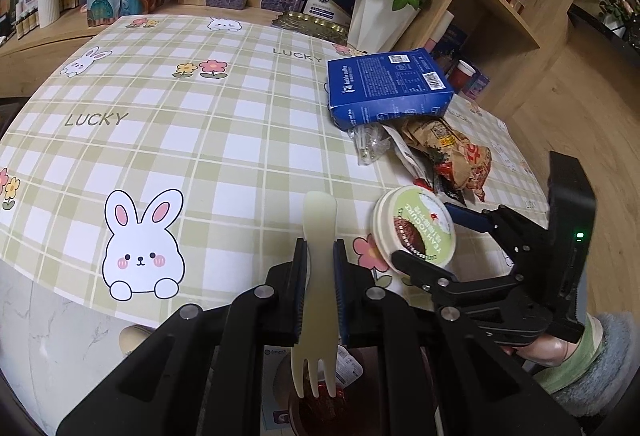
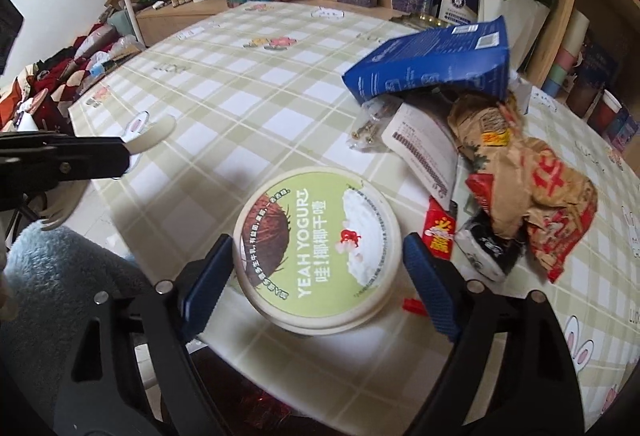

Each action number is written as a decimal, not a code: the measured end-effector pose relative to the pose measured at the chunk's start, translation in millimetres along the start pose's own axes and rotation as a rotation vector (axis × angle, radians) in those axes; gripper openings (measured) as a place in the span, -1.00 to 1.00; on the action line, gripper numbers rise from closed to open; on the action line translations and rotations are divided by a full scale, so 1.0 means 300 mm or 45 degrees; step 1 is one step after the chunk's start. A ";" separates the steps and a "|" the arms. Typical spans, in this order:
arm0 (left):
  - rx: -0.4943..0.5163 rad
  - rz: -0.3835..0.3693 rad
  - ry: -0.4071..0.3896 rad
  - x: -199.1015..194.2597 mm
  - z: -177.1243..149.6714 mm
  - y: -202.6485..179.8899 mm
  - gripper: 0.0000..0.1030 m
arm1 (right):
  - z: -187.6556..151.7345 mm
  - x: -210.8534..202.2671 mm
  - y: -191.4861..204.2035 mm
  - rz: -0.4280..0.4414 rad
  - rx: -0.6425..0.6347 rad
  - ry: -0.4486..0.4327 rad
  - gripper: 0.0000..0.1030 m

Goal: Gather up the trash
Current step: 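Drop the yogurt lid into the bin with the right gripper while the left carries the spoon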

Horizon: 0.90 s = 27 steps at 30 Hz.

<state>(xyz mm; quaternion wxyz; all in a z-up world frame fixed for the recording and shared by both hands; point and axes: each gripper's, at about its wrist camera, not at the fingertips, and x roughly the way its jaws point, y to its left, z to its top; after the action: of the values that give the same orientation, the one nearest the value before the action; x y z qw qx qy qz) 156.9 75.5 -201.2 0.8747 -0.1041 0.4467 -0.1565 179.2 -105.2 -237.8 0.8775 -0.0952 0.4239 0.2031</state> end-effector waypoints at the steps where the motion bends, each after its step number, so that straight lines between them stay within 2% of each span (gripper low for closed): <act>1: 0.001 -0.001 -0.002 -0.005 -0.002 -0.004 -0.75 | -0.004 -0.024 -0.002 0.008 0.005 -0.014 0.64; 8: 0.033 -0.018 -0.003 -0.051 -0.037 -0.058 -0.75 | -0.063 -0.176 -0.015 0.035 0.031 -0.070 0.64; 13: 0.064 -0.041 0.002 -0.084 -0.078 -0.109 -0.75 | -0.162 -0.274 -0.035 0.041 0.073 -0.050 0.64; 20: 0.127 -0.074 0.012 -0.123 -0.149 -0.193 -0.75 | -0.355 -0.347 -0.022 0.079 0.109 0.045 0.64; 27: 0.157 -0.086 0.034 -0.135 -0.200 -0.240 -0.75 | -0.504 -0.270 -0.020 0.116 0.209 0.195 0.64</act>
<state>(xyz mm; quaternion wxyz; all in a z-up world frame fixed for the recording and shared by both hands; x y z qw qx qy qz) 72.7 21.1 -182.5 0.8677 -0.0629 0.4441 -0.2144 30.0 -184.2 -268.4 0.8373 -0.0187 0.5088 0.1993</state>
